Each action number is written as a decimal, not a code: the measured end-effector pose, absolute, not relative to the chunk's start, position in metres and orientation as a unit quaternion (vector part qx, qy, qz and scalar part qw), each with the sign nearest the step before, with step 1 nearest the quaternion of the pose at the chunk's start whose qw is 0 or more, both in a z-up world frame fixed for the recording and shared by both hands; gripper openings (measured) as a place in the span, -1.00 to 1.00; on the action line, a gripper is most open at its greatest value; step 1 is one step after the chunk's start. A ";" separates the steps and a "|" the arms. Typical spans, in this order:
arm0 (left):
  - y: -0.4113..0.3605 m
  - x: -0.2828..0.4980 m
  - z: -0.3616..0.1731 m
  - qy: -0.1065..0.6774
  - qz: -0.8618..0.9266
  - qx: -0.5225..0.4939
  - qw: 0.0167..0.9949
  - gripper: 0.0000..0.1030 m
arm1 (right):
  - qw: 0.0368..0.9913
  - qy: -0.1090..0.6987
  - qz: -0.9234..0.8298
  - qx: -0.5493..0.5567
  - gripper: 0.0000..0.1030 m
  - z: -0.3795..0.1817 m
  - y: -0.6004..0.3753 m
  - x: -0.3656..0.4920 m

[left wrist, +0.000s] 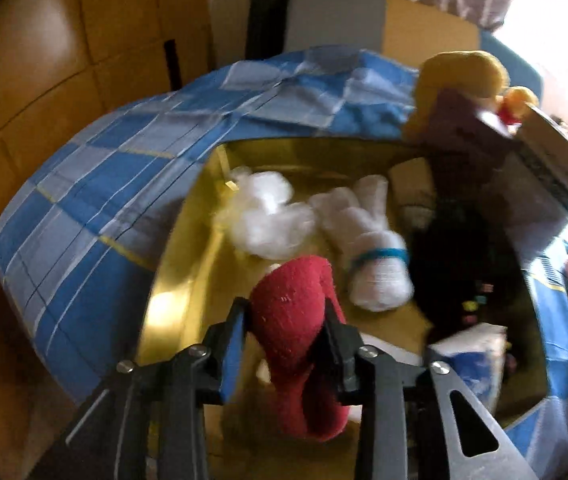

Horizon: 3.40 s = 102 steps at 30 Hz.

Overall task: Organize soft objects
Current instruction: 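Lower the red plush onto the gold tray and open the left gripper, then carry the pink towel roll onto the tray and open the right gripper, then move both grippers back to the teal plush and scrunchie on the bed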

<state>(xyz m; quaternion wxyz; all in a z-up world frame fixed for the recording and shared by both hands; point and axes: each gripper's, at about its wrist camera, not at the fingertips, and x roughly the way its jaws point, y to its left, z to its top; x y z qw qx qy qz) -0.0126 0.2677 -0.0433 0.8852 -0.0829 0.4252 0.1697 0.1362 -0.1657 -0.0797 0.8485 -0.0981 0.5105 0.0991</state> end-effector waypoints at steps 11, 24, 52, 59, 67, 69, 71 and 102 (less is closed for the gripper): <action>0.270 -0.036 -0.031 0.395 0.155 -0.092 0.901 0.01 | 0.839 0.533 0.068 -0.085 -0.36 -0.071 -0.160 0.152; 0.260 -0.055 -0.011 0.369 0.123 -0.093 0.917 0.01 | 0.879 0.466 -0.033 -0.099 -0.36 0.048 -0.118 0.247; 0.326 -0.089 -0.012 0.352 0.215 -0.158 0.897 0.04 | 0.739 0.478 0.425 -0.210 -0.34 -0.046 0.183 0.038; 0.320 -0.091 -0.009 0.348 0.208 -0.155 0.901 0.12 | 0.734 0.499 0.422 -0.186 -0.10 -0.055 0.180 0.034; 0.292 -0.088 0.006 0.337 0.176 -0.128 0.916 0.16 | 0.765 0.474 0.418 -0.124 -0.01 -0.020 0.138 0.033; 0.281 -0.087 0.010 0.335 0.163 -0.119 0.920 0.17 | 0.775 0.466 0.409 -0.119 -0.01 -0.013 0.124 0.033; 0.271 -0.085 0.012 0.335 0.151 -0.108 0.924 0.17 | 0.787 0.457 0.398 -0.115 -0.01 -0.006 0.107 0.031; 0.054 -0.023 0.021 0.366 -0.079 0.066 0.925 0.17 | 0.911 0.394 -0.055 0.108 -0.01 0.011 -0.283 0.120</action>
